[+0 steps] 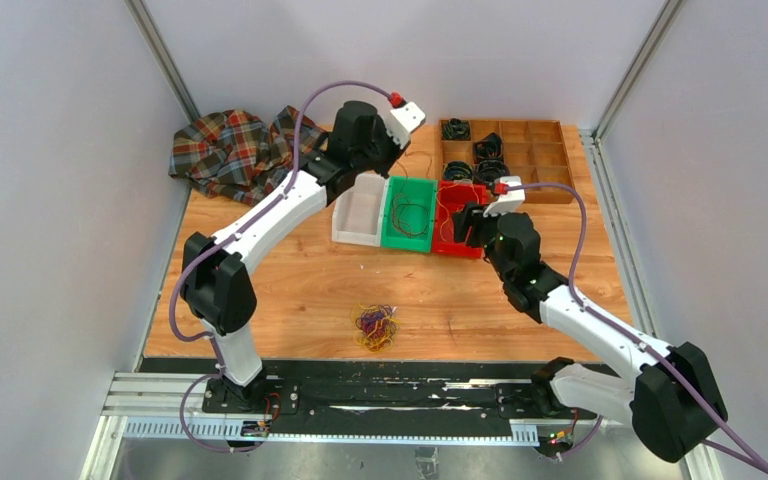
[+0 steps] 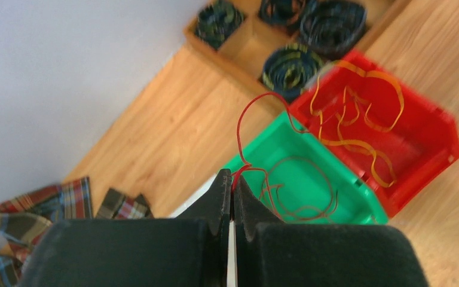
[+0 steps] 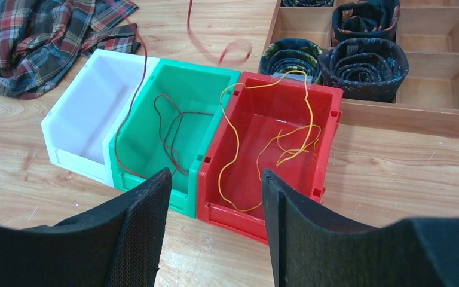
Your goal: Untangle the cables
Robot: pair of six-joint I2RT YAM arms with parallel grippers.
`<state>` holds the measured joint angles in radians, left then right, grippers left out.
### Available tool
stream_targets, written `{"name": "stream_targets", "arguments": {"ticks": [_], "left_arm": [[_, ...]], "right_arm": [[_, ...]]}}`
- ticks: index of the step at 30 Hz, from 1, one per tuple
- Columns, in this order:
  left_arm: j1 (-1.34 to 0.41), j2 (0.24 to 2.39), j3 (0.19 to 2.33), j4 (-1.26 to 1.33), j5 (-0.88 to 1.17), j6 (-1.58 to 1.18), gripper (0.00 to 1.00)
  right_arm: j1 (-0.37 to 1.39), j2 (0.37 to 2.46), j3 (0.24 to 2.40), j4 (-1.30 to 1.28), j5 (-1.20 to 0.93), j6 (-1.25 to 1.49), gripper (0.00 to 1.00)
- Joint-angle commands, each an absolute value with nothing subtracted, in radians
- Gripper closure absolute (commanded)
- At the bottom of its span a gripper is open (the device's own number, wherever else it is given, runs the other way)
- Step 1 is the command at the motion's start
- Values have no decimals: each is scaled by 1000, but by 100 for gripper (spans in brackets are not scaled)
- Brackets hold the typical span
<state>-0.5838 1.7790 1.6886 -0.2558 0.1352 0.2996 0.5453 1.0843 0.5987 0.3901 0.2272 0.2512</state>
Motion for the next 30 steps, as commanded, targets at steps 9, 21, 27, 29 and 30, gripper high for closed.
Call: {"name": "stream_targets", "arguments": {"ticks": [9, 21, 27, 29, 30], "left_arm": [[-584, 1725, 1516, -195, 27, 421, 99], [-644, 1812, 1487, -190, 82, 554, 100], [-656, 1899, 1542, -210, 118, 525, 100], [-659, 1923, 1551, -205, 132, 508, 100], [-661, 1937, 1552, -201, 140, 504, 100]], "right_arm": [[541, 1055, 564, 351, 304, 291, 44], [539, 1073, 590, 303, 355, 288, 44], [537, 1055, 582, 285, 374, 290, 45], [537, 1044, 578, 280, 385, 293, 45], [537, 1036, 576, 278, 390, 296, 45]]}}
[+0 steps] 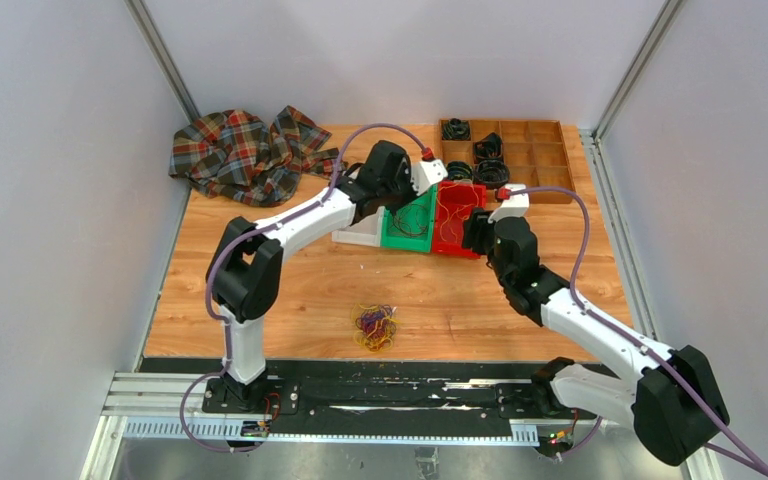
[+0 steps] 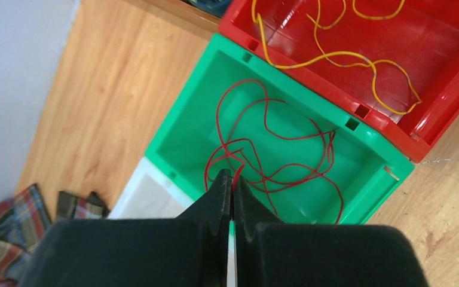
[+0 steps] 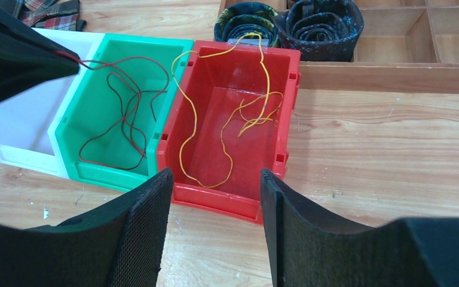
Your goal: Untangle the cables
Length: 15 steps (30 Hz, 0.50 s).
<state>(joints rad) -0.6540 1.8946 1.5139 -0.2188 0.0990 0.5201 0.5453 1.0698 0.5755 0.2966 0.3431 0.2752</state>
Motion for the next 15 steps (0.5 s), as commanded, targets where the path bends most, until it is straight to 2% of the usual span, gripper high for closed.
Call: {"name": "stream_targets", "arguments": {"ticks": [1, 15], "left_arm": [[-662, 1947, 1551, -194, 142, 501, 100], [-661, 2052, 1530, -117, 128, 483, 100]], "right_arm": [[537, 1029, 574, 278, 392, 296, 45], [532, 988, 578, 252, 372, 292, 48]]}}
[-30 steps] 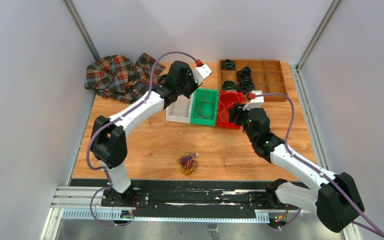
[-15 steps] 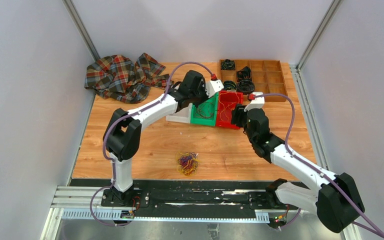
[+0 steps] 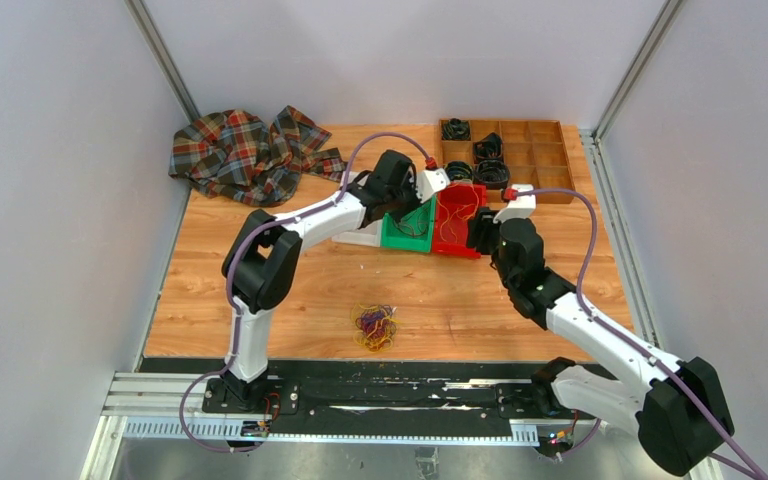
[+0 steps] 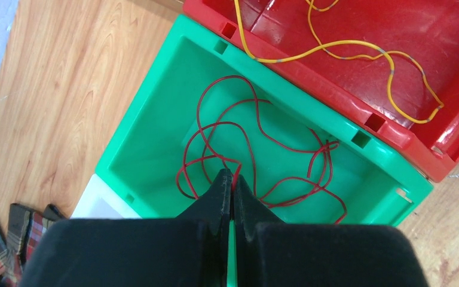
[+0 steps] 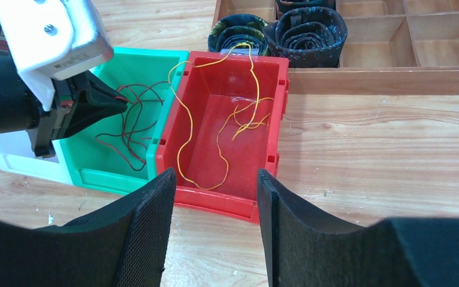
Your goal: Untangle the cables
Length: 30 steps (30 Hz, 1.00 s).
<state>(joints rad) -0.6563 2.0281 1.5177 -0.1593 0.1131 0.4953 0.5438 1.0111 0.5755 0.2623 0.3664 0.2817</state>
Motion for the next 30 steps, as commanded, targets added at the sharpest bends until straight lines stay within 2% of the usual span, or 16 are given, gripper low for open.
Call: {"name": "stream_targets", "arguments": {"ticks": [1, 12, 16, 19, 25, 30], "left_arm": [[-661, 2057, 1531, -121, 129, 492, 99], [-661, 2101, 1539, -165, 116, 567, 98], [-658, 2078, 1594, -224, 111, 575, 80], [-650, 2046, 1635, -269, 121, 586, 58], [-621, 2010, 1742, -381, 153, 576, 24], [-606, 1985, 1841, -527, 179, 597, 8]], "right_arm": [[532, 985, 579, 249, 372, 290, 48], [532, 929, 583, 220, 364, 279, 49], [531, 906, 585, 212, 365, 272, 49], [532, 896, 590, 208, 361, 268, 49], [532, 885, 599, 201, 347, 265, 49], [532, 870, 601, 182, 337, 259, 49]]}}
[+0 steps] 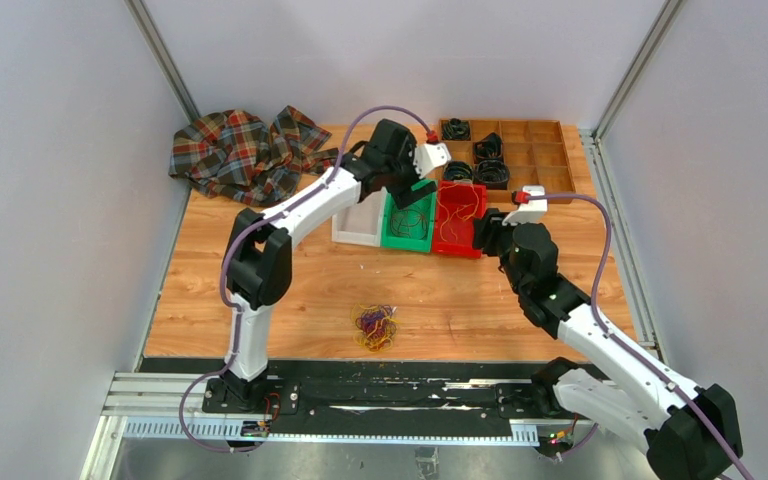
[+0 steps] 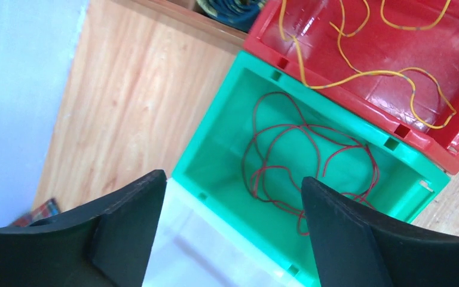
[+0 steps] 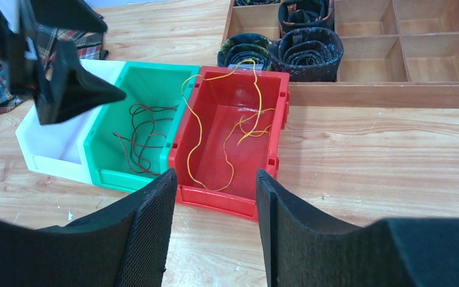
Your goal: Untangle the cables
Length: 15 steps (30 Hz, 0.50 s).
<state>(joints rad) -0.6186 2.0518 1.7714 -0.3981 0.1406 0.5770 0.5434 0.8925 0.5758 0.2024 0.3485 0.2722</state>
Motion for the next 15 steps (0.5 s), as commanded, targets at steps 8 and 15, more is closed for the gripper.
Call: {"name": "stream_targets", "arguments": {"ticks": [8, 15], "left_arm": [[-596, 1788, 1815, -867, 289, 661, 2], [-588, 1419, 1300, -930, 417, 771, 0]], "right_arm": [[539, 855, 595, 162, 243, 257, 43], [611, 904, 526, 202, 159, 306, 46]]}}
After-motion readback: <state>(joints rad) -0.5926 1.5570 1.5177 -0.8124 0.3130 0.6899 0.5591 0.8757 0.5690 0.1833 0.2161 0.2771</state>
